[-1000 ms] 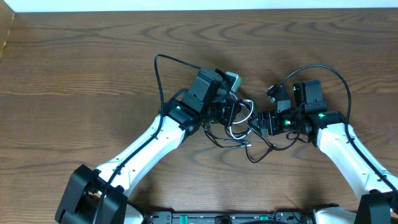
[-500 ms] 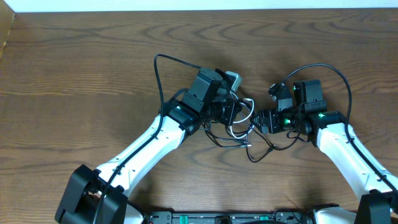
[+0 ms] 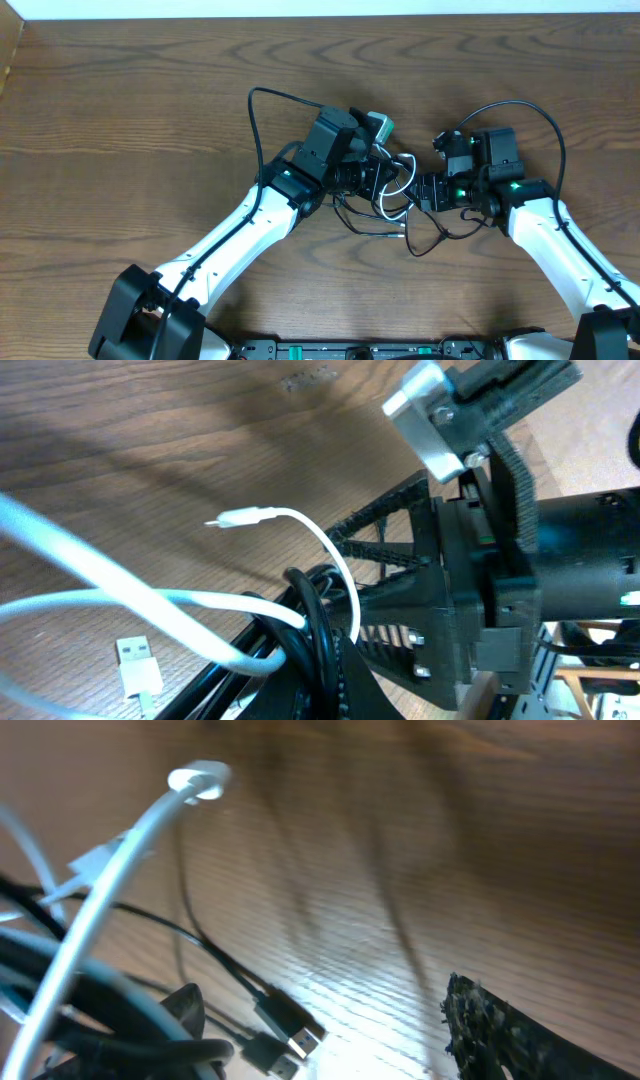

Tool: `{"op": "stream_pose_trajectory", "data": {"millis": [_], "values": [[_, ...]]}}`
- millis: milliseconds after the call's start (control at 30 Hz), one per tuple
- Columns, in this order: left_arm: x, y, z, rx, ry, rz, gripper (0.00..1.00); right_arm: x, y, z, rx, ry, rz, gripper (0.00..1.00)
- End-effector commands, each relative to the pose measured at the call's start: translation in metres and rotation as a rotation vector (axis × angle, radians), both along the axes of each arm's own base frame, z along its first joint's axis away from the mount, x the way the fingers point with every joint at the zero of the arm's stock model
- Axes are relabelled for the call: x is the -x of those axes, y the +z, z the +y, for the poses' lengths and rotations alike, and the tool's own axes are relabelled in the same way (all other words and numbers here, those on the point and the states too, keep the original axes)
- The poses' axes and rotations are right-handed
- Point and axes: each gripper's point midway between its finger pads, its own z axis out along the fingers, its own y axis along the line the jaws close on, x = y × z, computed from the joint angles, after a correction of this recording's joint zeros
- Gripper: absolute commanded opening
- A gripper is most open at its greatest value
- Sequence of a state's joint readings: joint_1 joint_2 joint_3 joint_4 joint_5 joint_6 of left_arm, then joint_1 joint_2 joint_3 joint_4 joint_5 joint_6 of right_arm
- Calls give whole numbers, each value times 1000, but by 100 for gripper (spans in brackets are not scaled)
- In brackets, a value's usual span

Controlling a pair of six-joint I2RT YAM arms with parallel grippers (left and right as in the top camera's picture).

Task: Untangle cables
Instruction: 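Grasp the white and black strands with the right gripper, then pull both grippers apart, stretching the cables between them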

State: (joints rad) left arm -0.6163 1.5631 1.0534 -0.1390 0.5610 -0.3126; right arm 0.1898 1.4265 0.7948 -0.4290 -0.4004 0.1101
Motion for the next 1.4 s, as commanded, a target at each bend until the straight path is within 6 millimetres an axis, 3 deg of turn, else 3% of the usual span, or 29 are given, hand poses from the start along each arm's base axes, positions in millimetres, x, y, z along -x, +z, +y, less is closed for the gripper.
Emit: {"op": "stream_pose_trajectory", "data": {"millis": [0, 200, 300, 533, 667, 1067, 1367], "values": [[3, 14, -2, 39, -18, -8, 7, -3, -15, -23, 122, -106, 12, 73], [3, 14, -2, 43, -6, 7, 7, -4, -40, -71, 340, -297, 45, 76], [2, 14, -1, 44, -3, 7, 7, -2, -49, -81, 377, -318, 66, 76], [-12, 8, 19, 50, 108, 105, 8, -2, -65, -94, 411, -348, 107, 76], [-9, 2, 31, 42, 117, 170, 7, -2, -70, -99, 413, -361, 120, 76], [-3, -10, 61, 27, 128, 294, 7, -2, -71, -107, 418, -401, 128, 74], [0, -25, 101, -36, 194, 380, 7, 0, -70, -126, 503, -471, 122, 71]]}}
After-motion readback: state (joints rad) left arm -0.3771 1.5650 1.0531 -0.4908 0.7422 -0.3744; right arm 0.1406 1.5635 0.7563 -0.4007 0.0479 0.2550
